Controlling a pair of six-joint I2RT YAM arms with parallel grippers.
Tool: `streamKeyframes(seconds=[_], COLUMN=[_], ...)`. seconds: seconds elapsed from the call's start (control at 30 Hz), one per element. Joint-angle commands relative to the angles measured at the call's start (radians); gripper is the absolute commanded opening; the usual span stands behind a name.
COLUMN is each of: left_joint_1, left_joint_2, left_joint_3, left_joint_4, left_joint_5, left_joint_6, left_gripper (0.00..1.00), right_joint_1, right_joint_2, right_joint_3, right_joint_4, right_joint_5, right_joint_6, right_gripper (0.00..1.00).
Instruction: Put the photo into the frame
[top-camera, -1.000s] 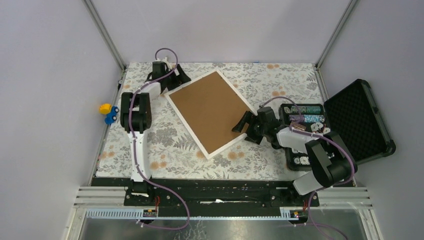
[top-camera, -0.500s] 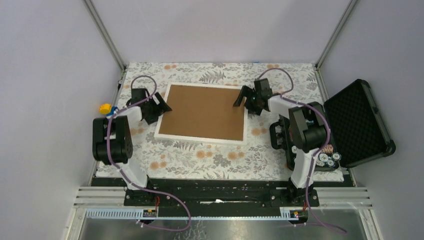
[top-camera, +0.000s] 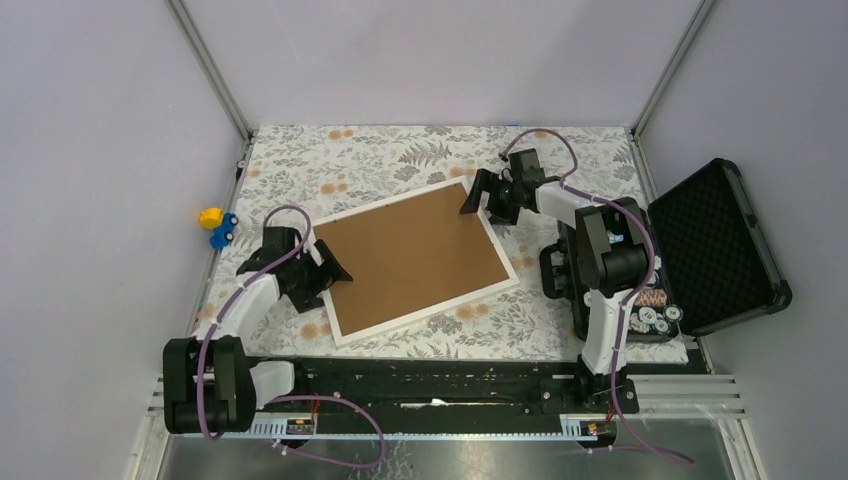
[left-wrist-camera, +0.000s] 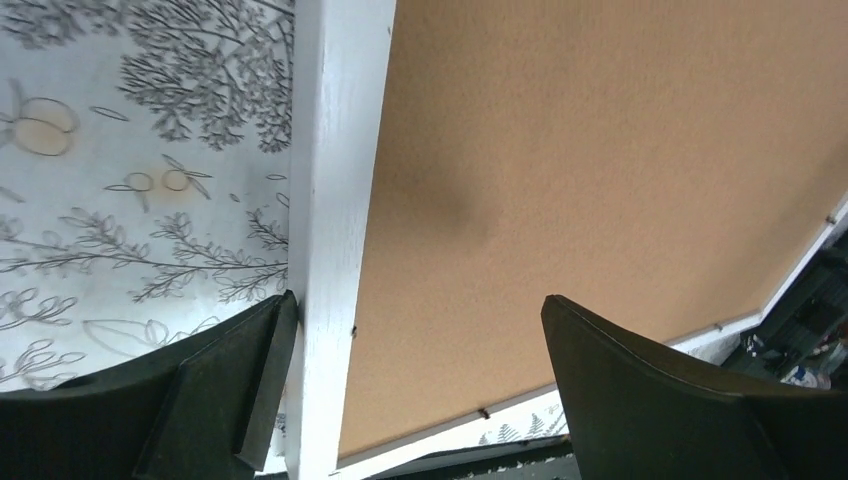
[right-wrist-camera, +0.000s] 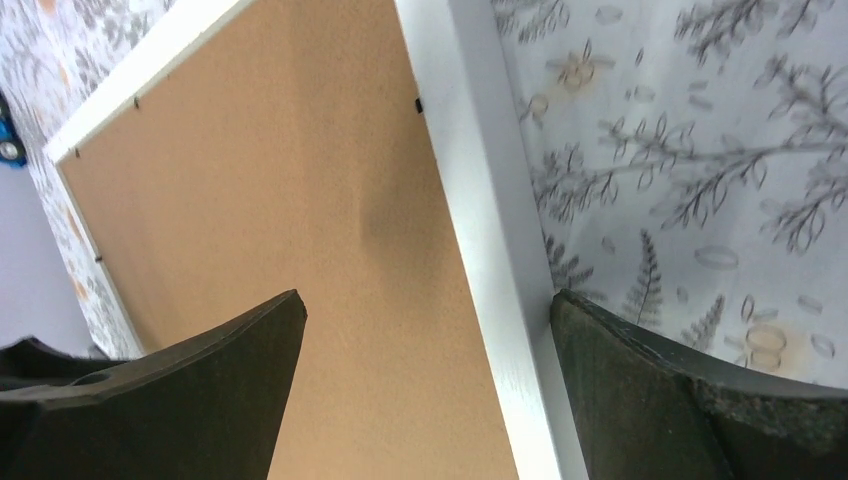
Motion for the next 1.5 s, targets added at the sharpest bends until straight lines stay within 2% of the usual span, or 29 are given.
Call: streamKeyframes(seconds=[0.0, 0.07, 0.2, 0.33, 0.43, 0.53, 0.63, 0.73, 0.87, 0.93, 1.1, 1.2, 1.47], left_joint_1=[0.030, 0.061, 0.110, 0.117, 0.116, 0.106, 0.088, 0.084, 0.084, 0.085, 0.088, 0.089, 0.087], left_joint_2=[0.016, 0.065, 0.170, 0.299, 0.424, 0.485, 0.495, 0.485, 0.467, 0.458, 0.443, 0.417, 0.396], left_joint_3=[0.151, 0.201, 0.264, 0.312, 0.390, 0.405, 0.418, 0.438, 0.449, 0.442, 0.432, 0.435, 0.422], left_joint_4=[-0.032, -0.027, 0.061, 0.158, 0.175, 0.225, 0.235, 0.199, 0.161, 0.162, 0.162, 0.155, 0.172], left_joint_5=[-0.068, -0.090, -0.059, -0.019, 0.056, 0.111, 0.137, 0.139, 0.088, 0.053, 0.046, 0.029, 0.054], left_joint_6=[-0.037, -0.026, -0.033, -0.007, 0.008, -0.020, -0.037, -0.018, 0.035, 0.054, 0.068, 0.079, 0.078], left_gripper=[0.99, 0.99, 0.98, 0.99, 0.98, 0.96, 0.95, 0.96, 0.96, 0.96, 0.96, 0.96, 0.96], right_joint_1=[0.001, -0.032, -0.076, -0.080, -0.079, -0.067, -0.043, -0.014, -0.008, -0.023, -0.082, -0.119, -0.146], right_joint_2=[-0.105, -0.071, 0.039, 0.124, 0.134, 0.098, 0.019, -0.106, -0.242, -0.281, -0.274, -0.234, -0.121], right_joint_3=[0.022, 0.056, 0.162, 0.263, 0.255, 0.171, 0.031, -0.165, -0.337, -0.332, -0.224, -0.175, -0.077], right_joint_4=[-0.150, -0.158, -0.171, -0.199, -0.190, -0.162, -0.127, -0.021, 0.018, -0.024, -0.177, -0.167, -0.165], right_joint_5=[-0.114, -0.148, -0.214, -0.240, -0.252, -0.246, -0.223, -0.285, -0.294, -0.262, -0.050, -0.090, -0.176], right_joint_6=[-0.052, -0.040, -0.025, -0.028, -0.011, -0.008, -0.012, 0.031, 0.054, 0.032, -0.011, -0.002, -0.043], right_gripper=[1.00, 0.98, 0.86, 0.82, 0.81, 0.81, 0.81, 0.80, 0.81, 0.83, 0.83, 0.81, 0.54])
